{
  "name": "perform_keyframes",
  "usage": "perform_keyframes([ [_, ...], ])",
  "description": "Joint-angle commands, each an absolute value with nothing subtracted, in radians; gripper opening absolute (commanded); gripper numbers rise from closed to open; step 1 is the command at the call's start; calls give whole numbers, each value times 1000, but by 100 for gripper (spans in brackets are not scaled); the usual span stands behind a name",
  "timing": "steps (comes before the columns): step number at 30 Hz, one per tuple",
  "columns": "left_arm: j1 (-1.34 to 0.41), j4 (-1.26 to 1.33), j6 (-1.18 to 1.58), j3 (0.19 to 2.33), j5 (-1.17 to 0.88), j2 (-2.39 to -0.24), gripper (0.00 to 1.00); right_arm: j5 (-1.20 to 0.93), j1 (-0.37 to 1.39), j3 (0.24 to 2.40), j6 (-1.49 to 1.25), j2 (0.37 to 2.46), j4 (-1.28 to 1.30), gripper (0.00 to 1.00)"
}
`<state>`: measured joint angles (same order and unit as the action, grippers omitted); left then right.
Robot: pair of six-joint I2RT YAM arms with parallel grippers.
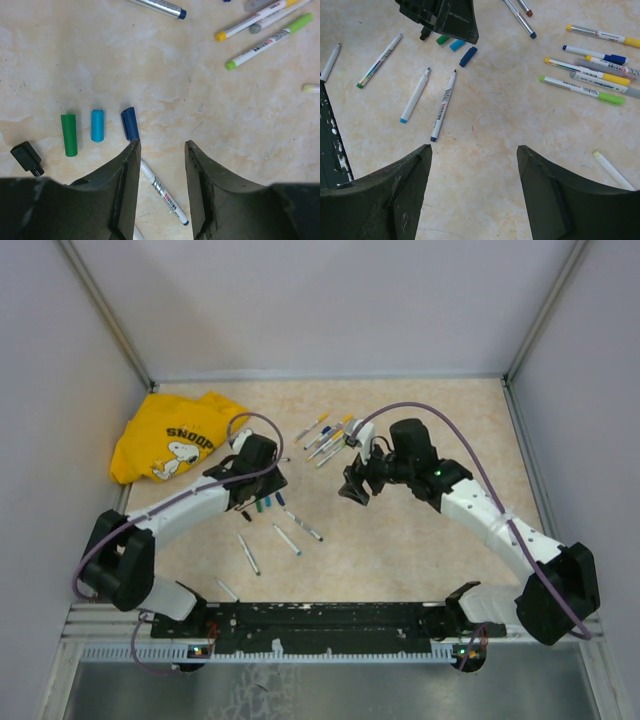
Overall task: Open the pen caps
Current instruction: Place the pen cap at the center of the board, then pick up the pen from the center of the board.
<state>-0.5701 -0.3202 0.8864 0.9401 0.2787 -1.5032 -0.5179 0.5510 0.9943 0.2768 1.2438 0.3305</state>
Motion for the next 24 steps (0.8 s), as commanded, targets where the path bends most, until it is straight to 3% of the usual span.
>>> perform_keyframes([
  [1, -566, -236, 804, 878, 239, -1383, 47, -528, 528, 992, 274, 1218, 298, 69],
  [15, -565, 289, 429, 567, 15, -1045, 65, -565, 485, 987, 283, 1234, 298, 69],
  [24, -565, 459, 219, 431, 32, -864, 93, -557, 435, 1008, 294, 1231, 309, 69],
])
